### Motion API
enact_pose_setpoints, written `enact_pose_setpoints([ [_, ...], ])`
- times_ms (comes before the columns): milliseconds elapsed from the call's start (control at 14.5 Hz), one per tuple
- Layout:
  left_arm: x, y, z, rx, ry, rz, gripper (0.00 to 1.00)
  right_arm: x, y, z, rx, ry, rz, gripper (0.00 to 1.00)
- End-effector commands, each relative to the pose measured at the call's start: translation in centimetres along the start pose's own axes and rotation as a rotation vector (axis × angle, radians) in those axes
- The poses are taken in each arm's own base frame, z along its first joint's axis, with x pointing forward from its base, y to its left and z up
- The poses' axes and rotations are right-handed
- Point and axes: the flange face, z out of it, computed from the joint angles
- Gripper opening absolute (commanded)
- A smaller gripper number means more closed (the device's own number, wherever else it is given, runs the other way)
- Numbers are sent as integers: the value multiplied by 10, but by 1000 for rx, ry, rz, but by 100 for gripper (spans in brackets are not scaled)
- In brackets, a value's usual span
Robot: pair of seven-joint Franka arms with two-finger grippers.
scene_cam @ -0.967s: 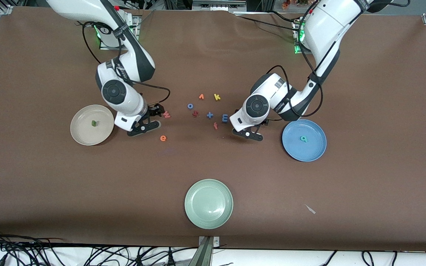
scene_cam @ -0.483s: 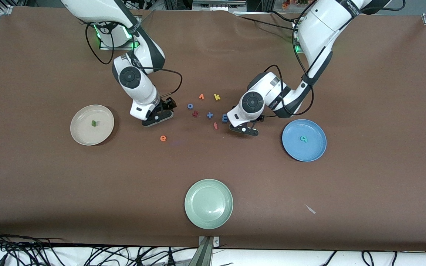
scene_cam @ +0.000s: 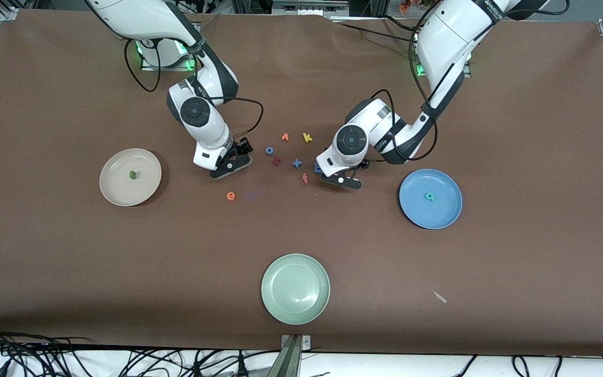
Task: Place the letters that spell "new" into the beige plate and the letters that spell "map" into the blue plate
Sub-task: 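Grasp the yellow a with the left gripper while the right gripper grasps the pink m, then place the yellow a with the left gripper while the right gripper places the m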
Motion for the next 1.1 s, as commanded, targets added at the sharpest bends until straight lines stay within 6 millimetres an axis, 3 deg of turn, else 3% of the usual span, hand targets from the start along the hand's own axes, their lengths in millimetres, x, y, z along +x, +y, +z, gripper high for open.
enact_pose_setpoints([
  [0,0,-7,-6,13,20,2,37,-2,-5,2,-9,9,-5,65],
  [138,1,-11,-9,18,20,42,32,-2,-4,3,-9,8,-2,53],
  [207,3,-15,-13,18,23,45,20,-2,-4,4,-8,8,-2,48],
  [276,5,-21,-19,15,31,37,14,-3,-4,6,-8,3,-2,43],
  [552,16,-43,-55,34,14,62,9,-2,-4,10,-6,3,-3,28],
  [759,23,-94,-109,28,17,92,9,3,0,3,-10,10,-6,8],
  [828,26,-109,-118,18,27,119,9,7,6,-2,-18,-7,1,5],
  [1036,24,-162,-134,20,-24,170,9,26,25,-45,-58,-83,1,5],
])
